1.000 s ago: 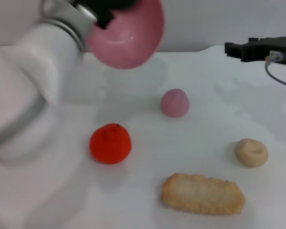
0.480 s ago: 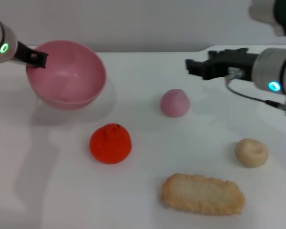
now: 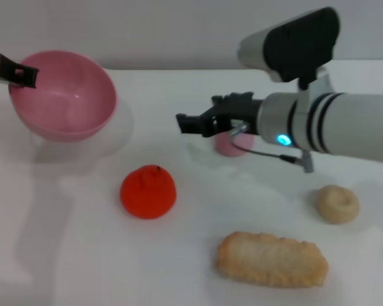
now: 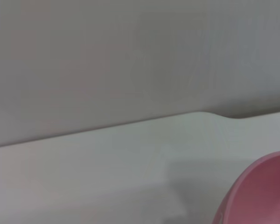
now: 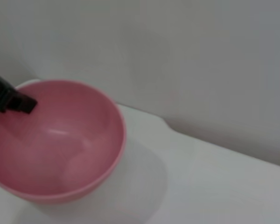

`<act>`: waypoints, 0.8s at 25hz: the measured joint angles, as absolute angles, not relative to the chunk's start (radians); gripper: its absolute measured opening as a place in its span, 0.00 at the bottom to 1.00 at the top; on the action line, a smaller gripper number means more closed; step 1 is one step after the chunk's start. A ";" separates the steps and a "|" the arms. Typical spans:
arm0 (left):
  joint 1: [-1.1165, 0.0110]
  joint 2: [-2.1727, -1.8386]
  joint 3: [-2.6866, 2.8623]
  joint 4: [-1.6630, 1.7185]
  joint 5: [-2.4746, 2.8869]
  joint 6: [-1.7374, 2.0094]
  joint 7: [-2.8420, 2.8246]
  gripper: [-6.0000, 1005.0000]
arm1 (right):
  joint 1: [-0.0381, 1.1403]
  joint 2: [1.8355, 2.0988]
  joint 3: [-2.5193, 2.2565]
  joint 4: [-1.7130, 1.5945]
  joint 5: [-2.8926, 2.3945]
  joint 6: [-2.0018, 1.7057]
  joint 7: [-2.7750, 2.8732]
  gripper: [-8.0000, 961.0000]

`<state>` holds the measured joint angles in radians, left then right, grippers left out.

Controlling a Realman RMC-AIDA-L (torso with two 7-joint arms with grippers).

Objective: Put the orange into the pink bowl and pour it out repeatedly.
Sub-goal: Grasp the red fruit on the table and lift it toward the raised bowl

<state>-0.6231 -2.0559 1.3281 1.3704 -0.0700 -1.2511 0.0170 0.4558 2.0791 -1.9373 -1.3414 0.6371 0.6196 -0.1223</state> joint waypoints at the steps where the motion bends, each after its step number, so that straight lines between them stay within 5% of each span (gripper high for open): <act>1: -0.624 -2.056 1.327 1.371 -0.064 -1.249 0.017 0.05 | 0.469 2.078 -1.948 -1.313 0.662 0.599 -0.123 0.79; 5: -0.634 -2.055 1.315 1.371 -0.047 -1.242 0.017 0.05 | 0.502 2.078 -2.000 -1.242 0.725 0.531 -0.130 0.87; 20: -0.661 -2.057 1.321 1.359 -0.034 -1.232 0.017 0.05 | 0.566 2.079 -2.061 -1.075 1.193 0.422 -0.344 0.83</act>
